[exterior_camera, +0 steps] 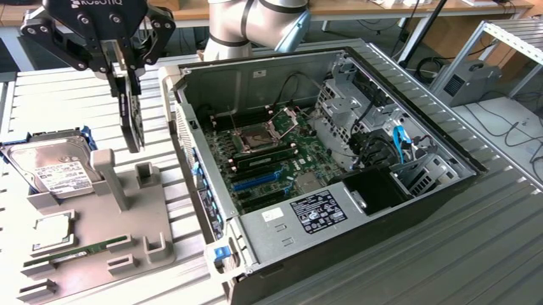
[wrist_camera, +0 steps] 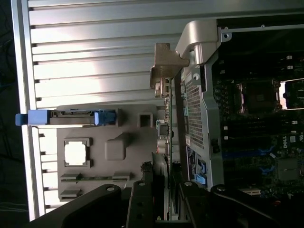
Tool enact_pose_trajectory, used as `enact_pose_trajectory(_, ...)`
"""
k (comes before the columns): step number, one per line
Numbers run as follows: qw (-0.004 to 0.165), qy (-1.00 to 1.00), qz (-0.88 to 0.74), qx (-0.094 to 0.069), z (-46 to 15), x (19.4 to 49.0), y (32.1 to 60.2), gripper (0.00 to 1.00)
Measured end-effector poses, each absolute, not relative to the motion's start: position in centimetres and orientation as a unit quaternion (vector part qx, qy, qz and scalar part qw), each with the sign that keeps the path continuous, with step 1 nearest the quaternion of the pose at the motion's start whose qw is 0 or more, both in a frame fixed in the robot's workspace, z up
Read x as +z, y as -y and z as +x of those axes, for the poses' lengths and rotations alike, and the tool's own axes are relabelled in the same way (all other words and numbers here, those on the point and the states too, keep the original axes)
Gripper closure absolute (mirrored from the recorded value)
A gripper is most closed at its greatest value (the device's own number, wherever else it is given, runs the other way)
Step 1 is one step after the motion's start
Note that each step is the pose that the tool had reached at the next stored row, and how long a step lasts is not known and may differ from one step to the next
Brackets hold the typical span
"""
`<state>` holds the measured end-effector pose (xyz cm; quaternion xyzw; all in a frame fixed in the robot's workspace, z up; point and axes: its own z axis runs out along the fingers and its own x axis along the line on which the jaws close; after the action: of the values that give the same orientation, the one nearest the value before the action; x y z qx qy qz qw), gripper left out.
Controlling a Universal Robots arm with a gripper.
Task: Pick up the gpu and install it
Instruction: 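Pick up the gpu and move the gpu toward the slot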
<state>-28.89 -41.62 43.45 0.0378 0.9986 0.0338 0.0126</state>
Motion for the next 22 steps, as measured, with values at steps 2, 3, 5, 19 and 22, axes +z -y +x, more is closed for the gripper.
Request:
enact_pose_trajectory(2, 0.013, -0.999, 0.038, 0.034, -28.81, 43.45, 41.62, 0.74)
enact_pose_trajectory(3, 0.013, -0.999, 0.038, 0.034, -28.79, 43.45, 41.62, 0.74)
enact_pose_trajectory(5, 0.013, -0.999, 0.038, 0.034, -28.75, 43.45, 41.62, 0.74)
enact_pose_trajectory(19, 0.013, -0.999, 0.038, 0.034, -28.42, 43.43, 41.62, 0.74)
enact_pose_trajectory(22, 0.013, -0.999, 0.038, 0.034, -28.33, 43.42, 41.62, 0.74)
